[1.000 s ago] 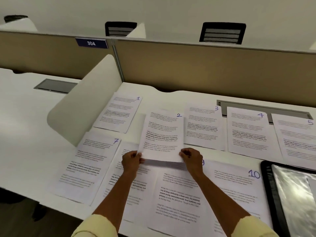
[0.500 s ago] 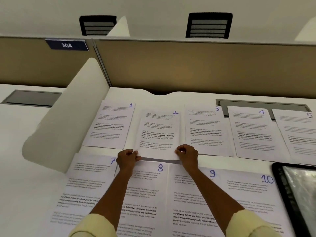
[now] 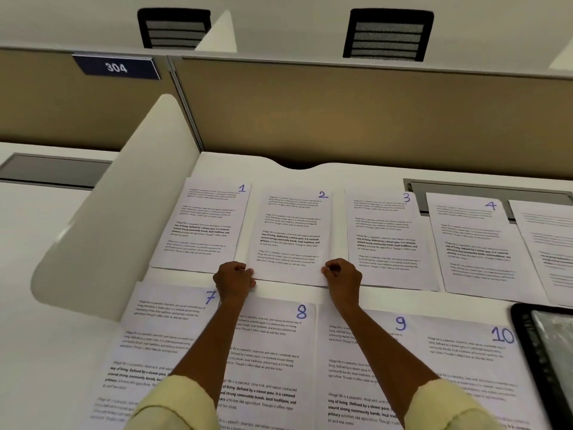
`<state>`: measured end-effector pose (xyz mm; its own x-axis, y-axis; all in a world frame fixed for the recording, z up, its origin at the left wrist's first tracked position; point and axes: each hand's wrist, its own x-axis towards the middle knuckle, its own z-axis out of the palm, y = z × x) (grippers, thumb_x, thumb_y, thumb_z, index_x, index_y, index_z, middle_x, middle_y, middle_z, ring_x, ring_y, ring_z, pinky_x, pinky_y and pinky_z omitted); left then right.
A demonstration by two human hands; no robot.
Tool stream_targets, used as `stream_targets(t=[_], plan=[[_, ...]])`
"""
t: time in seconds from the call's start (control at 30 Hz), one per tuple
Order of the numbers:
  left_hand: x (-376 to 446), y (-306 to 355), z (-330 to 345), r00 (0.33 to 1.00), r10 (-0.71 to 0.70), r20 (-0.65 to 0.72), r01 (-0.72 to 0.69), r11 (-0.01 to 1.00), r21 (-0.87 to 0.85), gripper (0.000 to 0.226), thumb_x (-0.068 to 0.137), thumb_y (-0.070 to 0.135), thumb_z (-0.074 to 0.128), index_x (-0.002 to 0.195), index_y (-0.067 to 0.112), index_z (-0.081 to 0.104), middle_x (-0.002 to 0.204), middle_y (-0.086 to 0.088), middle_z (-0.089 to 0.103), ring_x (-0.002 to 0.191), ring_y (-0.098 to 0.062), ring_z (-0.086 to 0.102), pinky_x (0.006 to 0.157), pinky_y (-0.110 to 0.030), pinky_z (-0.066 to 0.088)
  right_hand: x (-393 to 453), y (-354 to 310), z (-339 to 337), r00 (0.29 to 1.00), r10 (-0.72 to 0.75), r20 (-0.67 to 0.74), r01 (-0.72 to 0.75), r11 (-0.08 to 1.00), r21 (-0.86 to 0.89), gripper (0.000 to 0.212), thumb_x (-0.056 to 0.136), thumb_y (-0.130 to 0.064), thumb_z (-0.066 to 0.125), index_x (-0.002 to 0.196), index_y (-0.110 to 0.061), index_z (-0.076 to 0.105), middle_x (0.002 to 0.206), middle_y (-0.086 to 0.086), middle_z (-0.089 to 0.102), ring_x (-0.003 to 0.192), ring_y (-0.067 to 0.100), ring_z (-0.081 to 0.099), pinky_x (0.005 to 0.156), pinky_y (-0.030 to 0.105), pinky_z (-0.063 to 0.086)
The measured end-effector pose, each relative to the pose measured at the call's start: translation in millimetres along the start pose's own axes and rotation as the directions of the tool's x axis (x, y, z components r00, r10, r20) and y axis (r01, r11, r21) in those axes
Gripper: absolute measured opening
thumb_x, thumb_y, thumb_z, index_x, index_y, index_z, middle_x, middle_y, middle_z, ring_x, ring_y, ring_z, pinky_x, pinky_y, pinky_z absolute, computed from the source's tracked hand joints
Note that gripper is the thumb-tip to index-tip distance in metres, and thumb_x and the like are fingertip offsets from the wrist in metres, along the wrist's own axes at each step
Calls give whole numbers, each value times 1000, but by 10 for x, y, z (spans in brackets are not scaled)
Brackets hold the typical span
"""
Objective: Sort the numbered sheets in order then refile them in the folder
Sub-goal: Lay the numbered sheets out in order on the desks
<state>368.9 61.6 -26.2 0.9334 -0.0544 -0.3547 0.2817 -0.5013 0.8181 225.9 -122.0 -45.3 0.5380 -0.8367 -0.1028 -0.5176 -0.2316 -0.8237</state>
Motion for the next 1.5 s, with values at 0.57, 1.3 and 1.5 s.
stream_targets(t=[0.57, 1.3, 1.5], plan=[[-442, -19, 7, 949, 315, -11, -294, 897, 331, 37, 94, 26, 64, 122, 2, 61, 117, -17, 64, 106, -31, 62, 90, -39, 50, -236, 131, -276, 997, -60, -47, 58, 998, -39, 38, 97, -26, 61, 133, -13, 58, 131, 7, 63, 121, 27, 58, 104, 43, 47], [-1930, -631, 756, 760, 558, 333, -602, 414, 683, 81, 90, 75, 16, 156, 27, 16, 164, -7, -2, 151, -27, -4, 117, -58, 4, -763, 973, -1226, 910, -324, 258, 414, 697, -585, 83, 89, -81, 9, 158, -35, 11, 167, 6, -5, 153, 32, -3, 119, 62, 1], [-2234, -666, 763, 738, 587, 334, -610, 368, 702, 79, 92, 72, 21, 155, 25, 21, 164, -10, 4, 151, -30, 2, 116, -61, 10, -981, 1075, -1478, 917, -312, 250, 400, 699, -593, 85, 85, -84, 3, 157, -38, 0, 165, 2, -19, 152, 28, -16, 119, 60, -9]])
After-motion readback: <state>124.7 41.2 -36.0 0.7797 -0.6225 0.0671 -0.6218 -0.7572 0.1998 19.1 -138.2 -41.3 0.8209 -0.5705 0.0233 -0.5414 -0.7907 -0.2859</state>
